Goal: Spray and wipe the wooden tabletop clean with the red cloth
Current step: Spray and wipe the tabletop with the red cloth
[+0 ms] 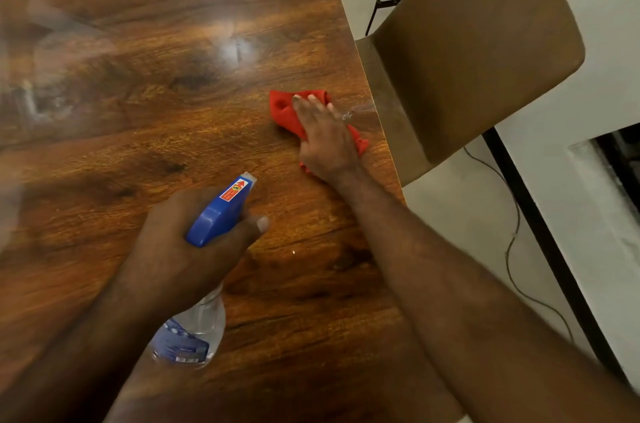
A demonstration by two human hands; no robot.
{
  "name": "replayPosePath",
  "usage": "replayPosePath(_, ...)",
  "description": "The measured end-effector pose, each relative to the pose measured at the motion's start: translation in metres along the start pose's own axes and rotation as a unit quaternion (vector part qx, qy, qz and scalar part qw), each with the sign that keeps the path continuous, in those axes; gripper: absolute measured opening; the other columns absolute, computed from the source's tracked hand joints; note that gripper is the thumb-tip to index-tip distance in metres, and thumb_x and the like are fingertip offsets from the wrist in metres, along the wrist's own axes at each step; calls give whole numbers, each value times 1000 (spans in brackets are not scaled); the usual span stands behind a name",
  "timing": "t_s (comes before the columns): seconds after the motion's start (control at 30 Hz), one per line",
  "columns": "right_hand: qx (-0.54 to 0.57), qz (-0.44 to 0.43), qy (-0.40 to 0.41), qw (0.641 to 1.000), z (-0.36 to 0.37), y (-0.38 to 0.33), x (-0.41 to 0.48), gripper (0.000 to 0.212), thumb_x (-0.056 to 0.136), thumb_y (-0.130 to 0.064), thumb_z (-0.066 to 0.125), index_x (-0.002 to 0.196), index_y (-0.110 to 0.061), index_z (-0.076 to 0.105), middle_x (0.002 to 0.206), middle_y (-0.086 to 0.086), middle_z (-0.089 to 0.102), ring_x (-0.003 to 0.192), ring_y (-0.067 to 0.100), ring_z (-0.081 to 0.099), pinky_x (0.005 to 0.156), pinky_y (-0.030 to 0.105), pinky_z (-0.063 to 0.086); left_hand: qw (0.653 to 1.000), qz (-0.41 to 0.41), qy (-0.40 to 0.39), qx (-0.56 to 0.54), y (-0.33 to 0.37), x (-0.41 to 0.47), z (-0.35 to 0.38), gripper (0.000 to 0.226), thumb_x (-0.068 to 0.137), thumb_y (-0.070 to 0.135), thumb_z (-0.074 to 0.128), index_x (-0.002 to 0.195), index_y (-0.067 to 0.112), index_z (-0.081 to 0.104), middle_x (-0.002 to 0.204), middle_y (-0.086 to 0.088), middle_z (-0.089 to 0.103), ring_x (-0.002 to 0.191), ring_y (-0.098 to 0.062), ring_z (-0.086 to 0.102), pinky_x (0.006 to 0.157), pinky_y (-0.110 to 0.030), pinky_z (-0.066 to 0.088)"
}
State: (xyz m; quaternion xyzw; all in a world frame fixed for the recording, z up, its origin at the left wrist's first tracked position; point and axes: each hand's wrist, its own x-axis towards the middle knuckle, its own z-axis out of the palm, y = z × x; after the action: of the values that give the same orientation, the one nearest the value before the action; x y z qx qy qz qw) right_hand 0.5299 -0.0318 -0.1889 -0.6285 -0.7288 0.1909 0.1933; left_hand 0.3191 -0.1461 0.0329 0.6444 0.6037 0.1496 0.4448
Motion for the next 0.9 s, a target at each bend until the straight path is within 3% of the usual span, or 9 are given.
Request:
replayPosePath(0.17, -21, 102, 40, 994, -31, 39, 1, 64, 104, -26, 43, 165, -12, 28, 169, 10, 33, 159, 28, 23, 131, 48, 8, 1000, 5, 7, 9, -4, -8, 3, 22, 77, 46, 71, 79, 26, 61, 67, -9, 66, 53, -24, 61, 54, -44, 53)
replayPosePath(0.33, -11, 190, 31, 981, -41, 37, -16, 76, 100, -47, 36, 167, -17, 19, 172, 7, 27, 160, 30, 18, 129, 55, 13, 1000, 21, 17, 11, -9, -21, 8, 23, 80, 46, 72, 81, 26, 61, 70, -5, 66, 55, -25, 60, 50, -34, 47)
replayPosePath(0.47, -14, 198, 13, 980, -45, 36, -45, 78, 96, -46, 33, 167, -18, 18, 172, 5, 26, 160, 30, 19, 128, 58, 20, 999, 38, 5, 15, -17, -32, 12, 40, 79, 60, 67, 69, 21, 61, 63, -3, 63, 50, -18, 57, 46, -23, 45)
replayPosePath(0.6, -16, 194, 7, 981, -49, 34, -84, 88, 89, -57, 16, 167, -17, 20, 172, 4, 27, 160, 29, 20, 127, 56, 23, 999, 38, 16, 7, -17, -48, 20, 33, 83, 51, 73, 72, 23, 60, 65, -3, 64, 51, -18, 57, 46, -20, 44)
replayPosePath(0.7, -31, 179, 19, 983, -47, 36, -113, 71, 99, -38, 33, 166, -17, 23, 171, 4, 29, 159, 29, 22, 125, 58, 28, 999, 32, 29, 5, -14, -65, 24, 28, 81, 45, 72, 69, 21, 62, 63, -7, 65, 51, -21, 60, 49, -31, 49)
replayPosePath(0.8, -47, 163, 36, 985, -41, 37, -137, 68, 103, -17, 51, 166, -17, 26, 170, 5, 32, 159, 30, 24, 125, 55, 25, 999, 24, 35, -21, -17, -83, 24, 30, 80, 49, 71, 71, 21, 62, 62, -7, 65, 50, -21, 60, 49, -32, 49)
replayPosePath(0.9, -69, 129, 36, 989, -33, 33, -158, 71, 98, -9, 55, 164, -14, 29, 168, 7, 35, 158, 31, 25, 129, 53, 17, 999, 29, 36, -14, -28, -104, 23, 36, 80, 54, 71, 67, 23, 59, 59, -4, 62, 46, -15, 55, 46, -29, 45)
